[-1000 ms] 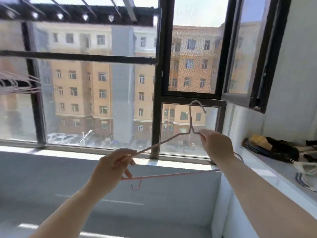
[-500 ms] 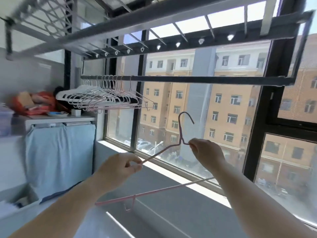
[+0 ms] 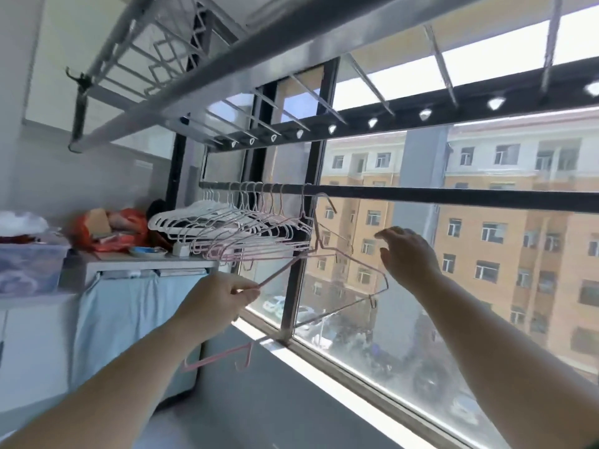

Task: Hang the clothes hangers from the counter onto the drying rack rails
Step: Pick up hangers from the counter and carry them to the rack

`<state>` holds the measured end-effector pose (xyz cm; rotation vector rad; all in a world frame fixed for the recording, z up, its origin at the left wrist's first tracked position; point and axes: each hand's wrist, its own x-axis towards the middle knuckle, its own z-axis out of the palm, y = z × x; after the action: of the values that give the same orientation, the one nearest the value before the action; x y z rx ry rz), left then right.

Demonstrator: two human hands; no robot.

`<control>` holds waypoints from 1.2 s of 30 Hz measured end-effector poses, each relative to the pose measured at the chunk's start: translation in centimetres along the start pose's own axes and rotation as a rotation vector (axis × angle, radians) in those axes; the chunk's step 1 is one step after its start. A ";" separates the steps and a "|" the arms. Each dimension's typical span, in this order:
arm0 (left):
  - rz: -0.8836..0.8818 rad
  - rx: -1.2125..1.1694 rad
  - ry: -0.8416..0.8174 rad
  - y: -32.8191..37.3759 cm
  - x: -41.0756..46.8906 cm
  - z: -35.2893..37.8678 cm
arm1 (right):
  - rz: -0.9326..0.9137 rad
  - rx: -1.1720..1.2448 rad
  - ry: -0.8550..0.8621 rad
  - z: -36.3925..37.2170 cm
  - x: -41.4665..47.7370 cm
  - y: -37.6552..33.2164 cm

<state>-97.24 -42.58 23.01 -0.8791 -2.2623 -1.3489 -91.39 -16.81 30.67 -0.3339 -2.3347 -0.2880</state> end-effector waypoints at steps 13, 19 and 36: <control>0.183 -0.037 -0.029 -5.0 16.8 1.5 | 0.305 -0.412 0.036 0.3 10.2 1.7; 0.225 -0.035 -0.053 -6.2 20.2 3.8 | 0.406 -0.412 0.023 1.5 11.3 2.2; 0.165 -0.082 -0.048 -7.2 22.1 7.7 | 0.376 -0.470 0.013 2.1 11.5 2.7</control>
<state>-118.41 -31.08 27.65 -1.1111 -2.1284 -1.3677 -99.79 -11.83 37.67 -0.9795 -2.1156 -0.6466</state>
